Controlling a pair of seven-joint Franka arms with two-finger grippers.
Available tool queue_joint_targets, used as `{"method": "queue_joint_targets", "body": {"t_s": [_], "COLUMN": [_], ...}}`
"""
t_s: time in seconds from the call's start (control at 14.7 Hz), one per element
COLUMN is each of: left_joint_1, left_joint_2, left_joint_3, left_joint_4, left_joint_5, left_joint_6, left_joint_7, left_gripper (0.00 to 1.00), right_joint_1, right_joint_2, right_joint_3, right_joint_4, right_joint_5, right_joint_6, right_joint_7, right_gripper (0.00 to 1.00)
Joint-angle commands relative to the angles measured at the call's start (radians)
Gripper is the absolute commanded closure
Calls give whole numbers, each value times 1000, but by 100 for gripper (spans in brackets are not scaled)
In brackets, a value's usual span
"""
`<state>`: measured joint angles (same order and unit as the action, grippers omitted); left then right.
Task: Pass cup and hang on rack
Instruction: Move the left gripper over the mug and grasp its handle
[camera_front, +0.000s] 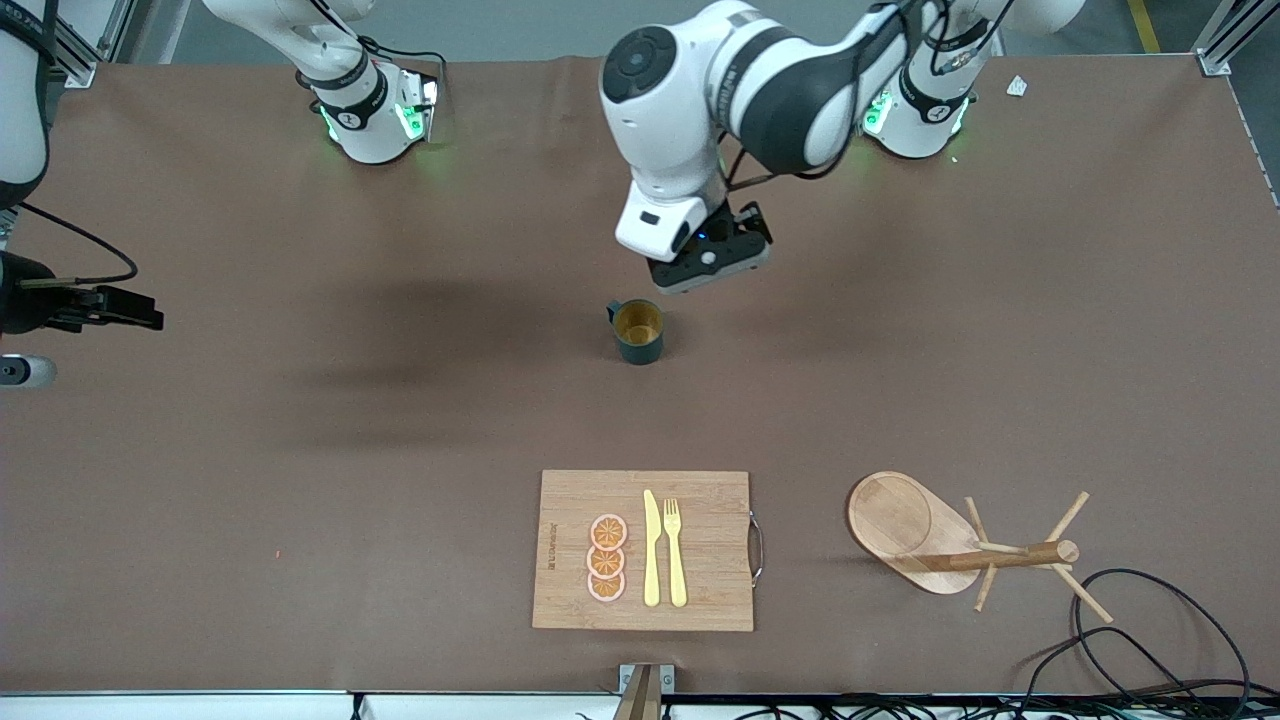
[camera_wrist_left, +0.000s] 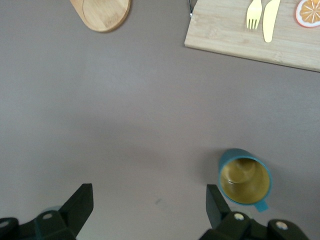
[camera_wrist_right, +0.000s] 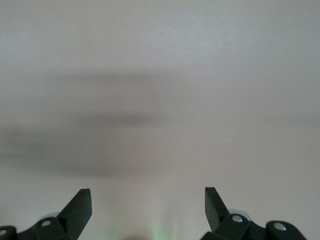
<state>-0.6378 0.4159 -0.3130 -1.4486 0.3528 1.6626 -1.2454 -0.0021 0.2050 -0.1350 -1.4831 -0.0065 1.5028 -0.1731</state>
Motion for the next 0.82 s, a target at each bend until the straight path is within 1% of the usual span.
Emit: {"method": "queue_joint_targets", "body": {"t_s": [0.0, 0.2, 0.41, 0.68, 0.75], "left_joint_1": [-74, -147, -203, -266, -273], "left_joint_2": [47, 133, 195, 245, 267], "left_joint_3": [5, 5, 6, 11, 11], "left_joint_4": [14, 16, 16, 16, 16], "left_joint_5": [64, 179, 302, 392, 423], "left_joint_6": [-1, 6, 61, 88, 88], "left_joint_7": [-129, -317, -452, -581, -629], "left_gripper": [1, 1, 1, 1, 1], "right_joint_1": [-18, -13, -12, -19, -22], "right_joint_2": [-1, -1, -1, -1, -1], "right_joint_3": [25, 28, 28, 26, 23], "right_joint_4": [36, 76, 84, 78, 80], "right_joint_5": [-20, -27, -30, -21, -14], "right_joint_6": [-12, -13, -13, -16, -41], "right_joint_7": [-23, -23, -20, -13, -6], "right_gripper": [0, 0, 0, 0, 0]}}
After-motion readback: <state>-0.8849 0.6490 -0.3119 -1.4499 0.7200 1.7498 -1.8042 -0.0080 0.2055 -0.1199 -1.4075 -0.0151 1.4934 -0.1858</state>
